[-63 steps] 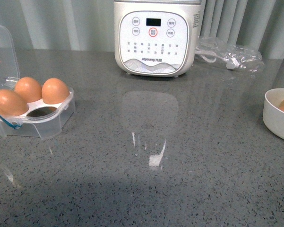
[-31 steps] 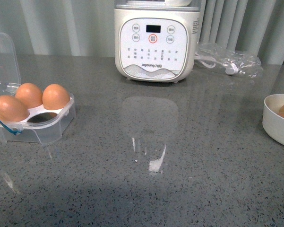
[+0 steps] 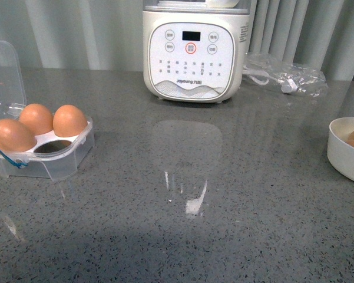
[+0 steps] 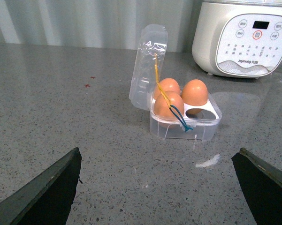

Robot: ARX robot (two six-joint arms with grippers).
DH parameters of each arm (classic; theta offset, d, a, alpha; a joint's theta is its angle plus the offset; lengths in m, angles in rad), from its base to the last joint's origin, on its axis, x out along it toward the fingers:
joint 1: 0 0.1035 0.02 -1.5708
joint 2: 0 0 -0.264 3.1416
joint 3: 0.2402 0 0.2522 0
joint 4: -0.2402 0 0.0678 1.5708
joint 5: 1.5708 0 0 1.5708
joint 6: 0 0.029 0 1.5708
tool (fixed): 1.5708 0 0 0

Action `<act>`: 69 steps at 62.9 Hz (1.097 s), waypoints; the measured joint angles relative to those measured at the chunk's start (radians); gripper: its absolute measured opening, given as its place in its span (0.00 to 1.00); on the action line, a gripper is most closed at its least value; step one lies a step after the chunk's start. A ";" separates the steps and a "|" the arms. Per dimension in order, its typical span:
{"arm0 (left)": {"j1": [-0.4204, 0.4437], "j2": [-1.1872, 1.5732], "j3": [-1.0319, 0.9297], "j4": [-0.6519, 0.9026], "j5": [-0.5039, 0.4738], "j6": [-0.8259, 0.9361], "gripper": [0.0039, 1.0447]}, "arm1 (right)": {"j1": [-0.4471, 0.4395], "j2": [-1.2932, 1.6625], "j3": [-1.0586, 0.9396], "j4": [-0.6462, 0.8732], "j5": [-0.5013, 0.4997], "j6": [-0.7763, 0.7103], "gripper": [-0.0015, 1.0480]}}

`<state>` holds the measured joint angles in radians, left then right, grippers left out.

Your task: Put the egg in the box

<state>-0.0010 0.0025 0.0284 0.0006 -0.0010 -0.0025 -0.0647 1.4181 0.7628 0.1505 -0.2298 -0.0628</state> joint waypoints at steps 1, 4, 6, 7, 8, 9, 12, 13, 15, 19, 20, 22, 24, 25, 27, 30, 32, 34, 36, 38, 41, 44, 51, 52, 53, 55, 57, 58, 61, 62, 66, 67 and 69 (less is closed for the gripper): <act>0.000 0.000 0.000 0.000 0.000 0.000 0.94 | 0.000 0.001 0.000 -0.001 0.000 -0.002 0.93; 0.000 0.000 0.000 0.000 0.000 0.000 0.94 | 0.000 0.002 0.000 -0.002 -0.002 -0.003 0.93; 0.000 0.000 0.000 0.000 0.000 0.000 0.94 | -0.001 0.003 0.000 -0.002 -0.002 -0.003 0.93; 0.000 0.000 0.000 0.000 0.000 0.000 0.94 | -0.001 0.003 0.000 -0.002 -0.003 -0.002 0.93; 0.000 0.000 0.000 0.000 0.000 0.000 0.94 | -0.002 0.003 0.000 -0.002 -0.005 -0.002 0.93; 0.000 0.000 0.000 0.000 0.000 0.000 0.94 | -0.002 0.004 0.000 -0.002 -0.005 -0.002 0.93; 0.000 0.000 0.000 0.000 0.000 0.000 0.94 | -0.002 0.005 0.000 -0.002 -0.005 -0.002 0.88; 0.000 0.000 0.000 0.000 0.000 0.000 0.94 | -0.002 0.005 0.000 -0.002 -0.005 -0.002 0.86; 0.000 0.000 0.000 0.000 0.000 0.000 0.94 | -0.002 0.006 0.000 -0.002 -0.005 -0.002 0.81; 0.000 0.000 0.000 0.000 0.000 0.000 0.94 | -0.002 0.009 0.000 -0.002 -0.005 -0.004 0.73; 0.000 0.000 0.000 0.000 0.000 0.000 0.94 | -0.002 0.009 0.000 -0.002 -0.005 -0.005 0.69; 0.000 0.000 0.000 0.000 0.000 0.000 0.94 | -0.002 0.011 0.000 -0.002 -0.005 -0.006 0.64; 0.000 0.000 0.000 0.000 0.000 0.000 0.94 | -0.002 0.012 0.000 -0.002 -0.006 -0.006 0.59; 0.000 0.000 0.000 0.000 0.000 0.000 0.94 | -0.002 0.013 0.000 -0.002 -0.009 -0.006 0.56; 0.000 0.000 0.000 0.000 0.000 0.000 0.94 | -0.002 0.013 0.000 -0.002 -0.009 -0.006 0.52; 0.000 0.000 0.000 0.000 0.000 0.000 0.94 | -0.002 0.013 0.000 -0.002 -0.012 -0.008 0.46; 0.000 0.000 0.000 0.000 0.000 0.000 0.94 | -0.002 0.013 0.000 -0.002 -0.012 -0.011 0.42; 0.000 0.000 0.000 0.000 0.000 0.000 0.94 | -0.002 0.013 0.000 -0.002 -0.012 -0.012 0.41; 0.000 0.000 0.000 0.000 0.000 0.000 0.94 | -0.002 0.013 0.000 -0.002 -0.012 -0.012 0.41; 0.000 0.000 0.000 0.000 0.000 0.000 0.94 | -0.002 0.011 0.000 -0.002 -0.012 -0.012 0.41; 0.000 0.000 0.000 0.000 0.000 0.000 0.94 | -0.001 0.005 -0.002 -0.002 -0.011 -0.013 0.41; 0.000 0.000 0.000 0.000 0.000 0.000 0.94 | 0.001 -0.004 -0.004 -0.003 -0.011 -0.013 0.41; 0.000 0.000 0.000 0.000 0.000 0.000 0.94 | 0.008 -0.036 -0.006 -0.011 -0.005 -0.013 0.41; 0.000 0.000 0.000 0.000 0.000 0.000 0.94 | 0.010 -0.046 -0.006 -0.012 -0.005 -0.013 0.41; 0.000 0.000 0.000 0.000 0.000 0.000 0.94 | 0.011 -0.051 -0.007 -0.013 -0.004 -0.013 0.41; 0.000 0.000 0.000 0.000 0.000 0.000 0.94 | 0.015 -0.066 -0.006 -0.015 -0.004 -0.014 0.41; 0.000 0.000 0.000 0.000 0.000 0.000 0.94 | 0.018 -0.076 -0.006 -0.016 -0.005 -0.014 0.41; 0.000 0.000 0.000 0.000 0.000 0.000 0.94 | 0.022 -0.086 -0.006 -0.018 -0.005 -0.014 0.41; 0.000 0.000 0.000 0.000 0.000 0.000 0.94 | 0.028 -0.102 -0.002 -0.019 -0.010 -0.013 0.41; 0.000 0.000 0.000 0.000 0.000 0.000 0.94 | 0.029 -0.105 0.000 -0.019 -0.011 -0.013 0.41; 0.000 0.000 0.000 0.000 0.000 0.000 0.94 | 0.042 -0.112 0.022 -0.013 -0.008 -0.014 0.41; 0.000 0.000 0.000 0.000 0.000 0.000 0.94 | 0.043 -0.112 0.027 -0.012 -0.008 -0.014 0.41; 0.000 0.000 0.000 0.000 0.000 0.000 0.94 | 0.050 -0.109 0.044 -0.004 -0.008 -0.013 0.41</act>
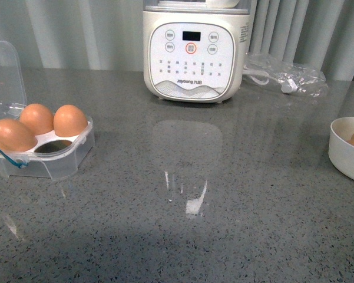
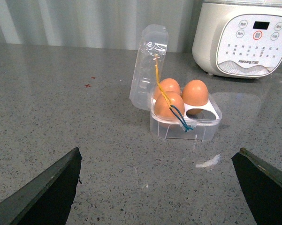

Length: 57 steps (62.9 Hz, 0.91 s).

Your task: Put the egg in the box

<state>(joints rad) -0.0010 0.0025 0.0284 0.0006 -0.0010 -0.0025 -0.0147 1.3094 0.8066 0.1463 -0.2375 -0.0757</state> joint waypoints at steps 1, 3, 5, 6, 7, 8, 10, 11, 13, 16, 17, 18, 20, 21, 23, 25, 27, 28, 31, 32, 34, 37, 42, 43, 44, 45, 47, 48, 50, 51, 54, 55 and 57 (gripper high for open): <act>0.000 0.000 0.000 0.000 0.000 0.000 0.94 | 0.005 0.004 0.010 0.006 0.001 0.000 0.41; 0.000 0.000 0.000 0.000 0.000 0.000 0.94 | 0.015 0.013 0.029 0.017 0.007 0.003 0.41; 0.000 0.000 0.000 0.000 0.000 0.000 0.94 | 0.026 0.026 0.048 0.033 0.006 0.008 0.41; 0.000 0.000 0.000 0.000 0.000 0.000 0.94 | 0.030 0.031 0.055 0.038 0.005 0.010 0.41; 0.000 0.000 0.000 0.000 0.000 0.000 0.94 | 0.034 0.037 0.062 0.042 0.005 0.013 0.41; 0.000 0.000 0.000 0.000 0.000 0.000 0.94 | 0.044 0.048 0.076 0.051 0.003 0.018 0.41; 0.000 0.000 0.000 0.000 0.000 0.000 0.94 | 0.061 0.068 0.097 0.066 0.004 0.023 0.41; 0.000 0.000 0.000 0.000 0.000 0.000 0.94 | 0.067 0.074 0.104 0.069 0.006 0.025 0.41; 0.000 0.000 0.000 0.000 0.000 0.000 0.94 | 0.087 0.096 0.126 0.080 0.011 0.032 0.41; 0.000 0.000 0.000 0.000 0.000 0.000 0.94 | 0.122 0.137 0.162 0.098 0.013 0.043 0.41; 0.000 0.000 0.000 0.000 0.000 0.000 0.94 | 0.130 0.146 0.169 0.101 0.014 0.045 0.41; 0.000 0.000 0.000 0.000 0.000 0.000 0.94 | 0.145 0.163 0.183 0.106 0.019 0.047 0.41; 0.000 0.000 0.000 0.000 0.000 0.000 0.94 | 0.167 0.190 0.204 0.110 0.028 0.053 0.41; 0.000 0.000 0.000 0.000 0.000 0.000 0.94 | 0.174 0.199 0.211 0.111 0.031 0.055 0.41; 0.000 0.000 0.000 0.000 0.000 0.000 0.94 | 0.196 0.225 0.231 0.118 0.034 0.058 0.41; 0.000 0.000 0.000 0.000 0.000 0.000 0.94 | 0.216 0.251 0.250 0.123 0.037 0.062 0.41; 0.000 0.000 0.000 0.000 0.000 0.000 0.94 | 0.237 0.275 0.268 0.125 0.043 0.064 0.41; 0.000 0.000 0.000 0.000 0.000 0.000 0.94 | 0.250 0.291 0.280 0.128 0.046 0.066 0.41; 0.000 0.000 0.000 0.000 0.000 0.000 0.94 | 0.275 0.320 0.301 0.143 0.043 0.073 0.41; 0.000 0.000 0.000 0.000 0.000 0.000 0.94 | 0.287 0.334 0.311 0.147 0.041 0.076 0.41; 0.000 0.000 0.000 0.000 0.000 0.000 0.94 | 0.299 0.348 0.322 0.150 0.041 0.080 0.41; 0.000 0.000 0.000 0.000 0.000 0.000 0.94 | 0.335 0.386 0.359 0.154 0.042 0.085 0.41; 0.000 0.000 0.000 0.000 0.000 0.000 0.94 | 0.381 0.437 0.414 0.156 0.041 0.102 0.41; 0.000 0.000 0.000 0.000 0.000 0.000 0.94 | 0.393 0.449 0.426 0.155 0.038 0.107 0.41; 0.000 0.000 0.000 0.000 0.000 0.000 0.94 | 0.399 0.456 0.433 0.154 0.036 0.109 0.41; 0.000 0.000 0.000 0.000 0.000 0.000 0.94 | 0.410 0.468 0.446 0.151 0.029 0.116 0.41; 0.000 0.000 0.000 0.000 0.000 0.000 0.94 | 0.426 0.485 0.464 0.146 0.016 0.127 0.41; 0.000 0.000 0.000 0.000 0.000 0.000 0.94 | 0.438 0.495 0.475 0.142 0.005 0.135 0.41; 0.000 0.000 0.000 0.000 0.000 0.000 0.94 | 0.454 0.510 0.489 0.134 -0.013 0.145 0.41; 0.000 0.000 0.000 0.000 0.000 0.000 0.94 | 0.465 0.518 0.499 0.127 -0.025 0.151 0.41; 0.000 0.000 0.000 0.000 0.000 0.000 0.94 | 0.487 0.534 0.515 0.116 -0.048 0.159 0.41; 0.000 0.000 0.000 0.000 0.000 0.000 0.94 | 0.496 0.541 0.522 0.110 -0.058 0.163 0.41; 0.000 0.000 0.000 0.000 0.000 0.000 0.94 | 0.510 0.548 0.529 0.102 -0.075 0.169 0.41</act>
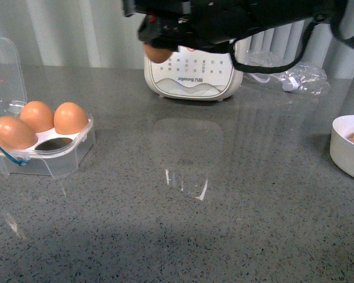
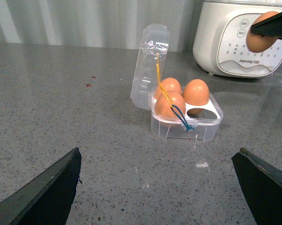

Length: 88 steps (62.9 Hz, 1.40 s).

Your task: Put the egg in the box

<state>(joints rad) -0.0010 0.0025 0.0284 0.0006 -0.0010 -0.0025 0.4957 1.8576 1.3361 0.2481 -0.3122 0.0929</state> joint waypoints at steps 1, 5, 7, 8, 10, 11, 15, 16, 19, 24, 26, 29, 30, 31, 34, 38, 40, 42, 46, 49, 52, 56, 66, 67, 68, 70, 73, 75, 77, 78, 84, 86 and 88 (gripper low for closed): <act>0.000 0.000 0.000 0.000 0.000 0.000 0.94 | 0.009 0.003 0.004 -0.005 -0.014 0.006 0.41; 0.000 0.000 0.000 0.000 0.000 0.000 0.94 | 0.031 0.009 0.008 -0.013 -0.053 0.015 0.41; 0.000 0.000 0.000 0.000 0.000 0.000 0.94 | 0.039 0.009 0.008 -0.017 -0.069 0.018 0.41; 0.000 0.000 0.000 0.000 0.000 0.000 0.94 | 0.044 0.009 0.008 -0.018 -0.082 0.020 0.41; 0.000 0.000 0.000 0.000 0.000 0.000 0.94 | 0.050 0.009 0.007 -0.017 -0.101 0.020 0.41; 0.000 0.000 0.000 0.000 0.000 0.000 0.94 | 0.052 0.007 0.006 -0.016 -0.113 0.020 0.41; 0.000 0.000 0.000 0.000 0.000 0.000 0.94 | 0.055 -0.012 -0.023 -0.017 -0.154 0.010 0.41; 0.000 0.000 0.000 0.000 0.000 0.000 0.94 | 0.055 -0.018 -0.032 -0.018 -0.161 0.003 0.41; 0.000 0.000 0.000 0.000 0.000 0.000 0.94 | 0.055 -0.040 -0.067 -0.027 -0.193 -0.014 0.41; 0.000 0.000 0.000 0.000 0.000 0.000 0.94 | 0.053 -0.064 -0.107 -0.034 -0.235 -0.043 0.41; 0.000 0.000 0.000 0.000 0.000 0.000 0.94 | 0.053 -0.073 -0.120 -0.037 -0.241 -0.056 0.41; 0.000 0.000 0.000 0.000 0.000 0.000 0.94 | 0.052 -0.077 -0.129 -0.041 -0.239 -0.079 0.41; 0.000 0.000 0.000 0.000 0.000 0.000 0.94 | 0.052 -0.077 -0.130 -0.041 -0.239 -0.083 0.41; 0.000 0.000 0.000 0.000 0.000 0.000 0.94 | 0.052 -0.077 -0.130 -0.042 -0.239 -0.086 0.41; 0.000 0.000 0.000 0.000 0.000 0.000 0.94 | 0.052 -0.077 -0.130 -0.045 -0.236 -0.093 0.41; 0.000 0.000 0.000 0.000 0.000 0.000 0.94 | 0.053 -0.077 -0.130 -0.045 -0.234 -0.098 0.41; 0.000 0.000 0.000 0.000 0.000 0.000 0.94 | 0.055 -0.076 -0.128 -0.045 -0.235 -0.098 0.41; 0.000 0.000 0.000 0.000 0.000 0.000 0.94 | 0.059 -0.070 -0.121 -0.045 -0.230 -0.099 0.41; 0.000 0.000 0.000 0.000 0.000 0.000 0.94 | 0.073 -0.051 -0.101 -0.048 -0.226 -0.099 0.41; 0.000 0.000 0.000 0.000 0.000 0.000 0.94 | 0.082 -0.041 -0.089 -0.049 -0.222 -0.098 0.41; 0.000 0.000 0.000 0.000 0.000 0.000 0.94 | 0.090 -0.032 -0.079 -0.052 -0.220 -0.098 0.41; 0.000 0.000 0.000 0.000 0.000 0.000 0.94 | 0.104 -0.020 -0.062 -0.059 -0.216 -0.098 0.41; 0.000 0.000 0.000 0.000 0.000 0.000 0.94 | 0.129 0.014 -0.021 -0.072 -0.206 -0.099 0.41; 0.000 0.000 0.000 0.000 0.000 0.000 0.94 | 0.130 0.018 -0.015 -0.072 -0.203 -0.098 0.41; 0.000 0.000 0.000 0.000 0.000 0.000 0.94 | 0.133 0.024 -0.009 -0.074 -0.200 -0.099 0.41; 0.000 0.000 0.000 0.000 0.000 0.000 0.94 | 0.136 0.034 0.001 -0.079 -0.192 -0.100 0.41; 0.000 0.000 0.000 0.000 0.000 0.000 0.94 | 0.138 0.044 0.010 -0.086 -0.185 -0.101 0.41; 0.000 0.000 0.000 0.000 0.000 0.000 0.94 | 0.140 0.053 0.018 -0.092 -0.183 -0.101 0.41; 0.000 0.000 0.000 0.000 0.000 0.000 0.94 | 0.141 0.063 0.027 -0.098 -0.182 -0.102 0.41; 0.000 0.000 0.000 0.000 0.000 0.000 0.94 | 0.142 0.066 0.028 -0.099 -0.181 -0.102 0.41; 0.000 0.000 0.000 0.000 0.000 0.000 0.94 | 0.145 0.080 0.038 -0.106 -0.178 -0.108 0.41; 0.000 0.000 0.000 0.000 0.000 0.000 0.94 | 0.145 0.083 0.039 -0.106 -0.178 -0.108 0.41; 0.000 0.000 0.000 0.000 0.000 0.000 0.94 | 0.146 0.085 0.039 -0.106 -0.178 -0.108 0.41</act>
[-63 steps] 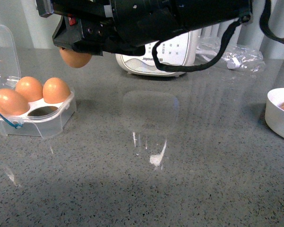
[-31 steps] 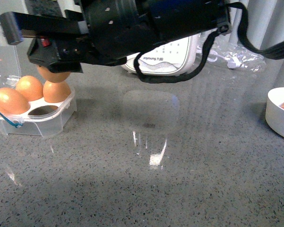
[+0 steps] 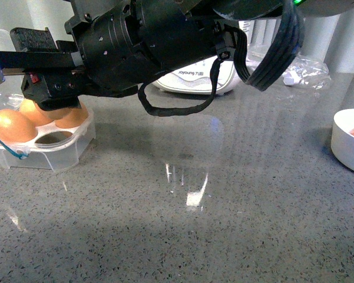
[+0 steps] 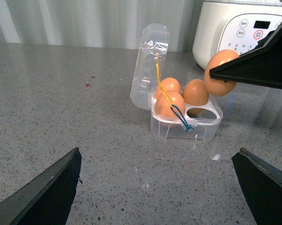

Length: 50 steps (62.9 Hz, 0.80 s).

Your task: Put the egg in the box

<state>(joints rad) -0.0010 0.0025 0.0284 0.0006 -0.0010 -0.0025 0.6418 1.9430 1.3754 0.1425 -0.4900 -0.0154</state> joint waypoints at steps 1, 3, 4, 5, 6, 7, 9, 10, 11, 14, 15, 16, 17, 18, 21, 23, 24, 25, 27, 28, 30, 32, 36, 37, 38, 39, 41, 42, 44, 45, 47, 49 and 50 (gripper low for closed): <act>0.000 0.000 0.000 0.000 0.000 0.000 0.94 | 0.000 0.001 0.000 0.000 0.000 0.000 0.41; 0.000 0.000 0.000 0.000 0.000 0.000 0.94 | 0.002 0.003 0.000 0.000 0.000 0.000 0.41; 0.000 0.000 0.000 0.000 0.000 0.000 0.94 | 0.002 0.003 0.000 0.000 0.000 0.000 0.41; 0.000 0.000 0.000 0.000 0.000 0.000 0.94 | 0.003 0.004 0.000 0.000 0.000 0.000 0.41; 0.000 0.000 0.000 0.000 0.000 0.000 0.94 | 0.003 0.005 0.000 0.000 0.000 0.000 0.41; 0.000 0.000 0.000 0.000 0.000 0.000 0.94 | 0.003 0.005 0.000 0.000 0.000 0.000 0.41; 0.000 0.000 0.000 0.000 0.000 0.000 0.94 | 0.005 0.006 0.000 0.000 0.000 -0.001 0.41; 0.000 0.000 0.000 0.000 0.000 0.000 0.94 | 0.005 0.007 0.000 -0.001 0.000 -0.002 0.41; 0.000 0.000 0.000 0.000 0.000 0.000 0.94 | 0.005 0.008 0.000 -0.001 0.000 -0.002 0.41; 0.000 0.000 0.000 0.000 0.000 0.000 0.94 | 0.005 0.010 0.000 -0.001 -0.001 -0.002 0.41; 0.000 0.000 0.000 0.000 0.000 0.000 0.94 | 0.006 0.010 0.000 -0.001 0.000 -0.003 0.41; 0.000 0.000 0.000 0.000 0.000 0.000 0.94 | 0.006 0.010 0.000 -0.002 -0.001 -0.004 0.41; 0.000 0.000 0.000 0.000 0.000 0.000 0.94 | 0.006 0.011 0.000 -0.003 -0.001 -0.004 0.41; 0.000 0.000 0.000 0.000 0.000 0.000 0.94 | 0.006 0.012 0.000 -0.003 -0.001 -0.005 0.41; 0.000 0.000 0.000 0.000 0.000 0.000 0.94 | 0.007 0.013 0.000 -0.005 -0.001 -0.007 0.41; 0.000 0.000 0.000 0.000 0.000 0.000 0.94 | 0.007 0.013 0.000 -0.005 -0.001 -0.008 0.41; 0.000 0.000 0.000 0.000 0.000 0.000 0.94 | 0.007 0.013 0.000 -0.006 -0.002 -0.008 0.41; 0.000 0.000 0.000 0.000 0.000 0.000 0.94 | 0.007 0.013 0.000 -0.006 -0.002 -0.008 0.41; 0.000 0.000 0.000 0.000 0.000 0.000 0.94 | 0.007 0.013 0.000 -0.007 -0.003 -0.009 0.41; 0.000 0.000 0.000 0.000 0.000 0.000 0.94 | 0.006 0.013 0.000 -0.009 -0.003 -0.009 0.41; 0.000 0.000 0.000 0.000 0.000 0.000 0.94 | 0.006 0.013 0.000 -0.013 -0.005 -0.011 0.41; 0.000 0.000 0.000 0.000 0.000 0.000 0.94 | 0.005 0.013 0.000 -0.015 -0.005 -0.011 0.41; 0.000 0.000 0.000 0.000 0.000 0.000 0.94 | 0.004 0.013 0.000 -0.021 -0.004 -0.012 0.41; 0.000 0.000 0.000 0.000 0.000 0.000 0.94 | 0.003 0.013 0.000 -0.021 -0.004 -0.012 0.41; 0.000 0.000 0.000 0.000 0.000 0.000 0.94 | 0.003 0.013 0.000 -0.021 -0.004 -0.014 0.44; 0.000 0.000 0.000 0.000 0.000 0.000 0.94 | 0.002 0.013 0.000 -0.021 -0.005 -0.014 0.46; 0.000 0.000 0.000 0.000 0.000 0.000 0.94 | 0.002 0.013 0.000 -0.021 -0.005 -0.015 0.51; 0.000 0.000 0.000 0.000 0.000 0.000 0.94 | 0.001 0.013 0.000 -0.021 -0.005 -0.015 0.53; 0.000 0.000 0.000 0.000 0.000 0.000 0.94 | 0.000 0.013 0.000 -0.021 -0.005 -0.014 0.58; 0.000 0.000 0.000 0.000 0.000 0.000 0.94 | -0.001 0.013 0.000 -0.021 -0.005 -0.014 0.60; 0.000 0.000 0.000 0.000 0.000 0.000 0.94 | -0.002 0.013 0.000 -0.021 -0.005 -0.014 0.65; 0.000 0.000 0.000 0.000 0.000 0.000 0.94 | -0.004 0.013 0.000 -0.021 -0.005 -0.014 0.69; 0.000 0.000 0.000 0.000 0.000 0.000 0.94 | -0.005 0.013 0.000 -0.021 -0.005 -0.014 0.69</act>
<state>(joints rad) -0.0010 0.0025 0.0284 0.0006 -0.0010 -0.0025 0.6373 1.9564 1.3754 0.1219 -0.4953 -0.0296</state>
